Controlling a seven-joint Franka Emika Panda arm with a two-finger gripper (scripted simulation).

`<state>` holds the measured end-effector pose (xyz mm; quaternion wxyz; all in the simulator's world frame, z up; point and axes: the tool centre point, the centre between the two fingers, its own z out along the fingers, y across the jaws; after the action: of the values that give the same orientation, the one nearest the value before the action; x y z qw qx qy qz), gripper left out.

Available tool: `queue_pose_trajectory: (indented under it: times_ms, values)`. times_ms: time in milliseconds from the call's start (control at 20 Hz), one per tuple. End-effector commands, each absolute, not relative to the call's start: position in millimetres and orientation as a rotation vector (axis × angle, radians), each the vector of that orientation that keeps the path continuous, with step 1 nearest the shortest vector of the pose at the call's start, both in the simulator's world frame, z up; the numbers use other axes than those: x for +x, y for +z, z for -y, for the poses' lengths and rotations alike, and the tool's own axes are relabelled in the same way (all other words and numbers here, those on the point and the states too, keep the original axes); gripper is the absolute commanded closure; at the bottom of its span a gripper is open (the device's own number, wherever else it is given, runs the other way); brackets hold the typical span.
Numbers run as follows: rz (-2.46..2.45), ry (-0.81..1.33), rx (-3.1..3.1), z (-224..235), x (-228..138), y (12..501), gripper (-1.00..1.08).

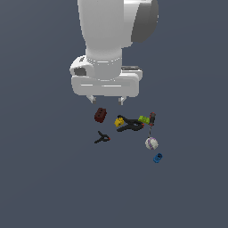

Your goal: Pick up a designated object from a clutter of objects.

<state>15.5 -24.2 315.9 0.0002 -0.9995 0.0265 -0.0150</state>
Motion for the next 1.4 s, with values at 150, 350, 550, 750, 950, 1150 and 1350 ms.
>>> queue_pose_trajectory:
  times_ms: [150, 350, 550, 750, 950, 1150, 1350]
  values:
    - [-0.172, -0.039, -3.127, 1, 37, 297, -0.92]
    - [-0.264, -0.03, -3.114, -23, 57, 276, -0.92]
    - [-0.368, -0.02, -3.099, -53, 76, 249, -0.92]
    - [-0.472, -0.011, -3.084, -85, 93, 220, -0.92]
    - [-0.574, -0.004, -3.069, -118, 106, 189, -0.92]
    - [-0.67, 0.001, -3.055, -150, 115, 158, -0.92]
    - [-0.746, 0.002, -3.042, -176, 119, 131, -0.92]
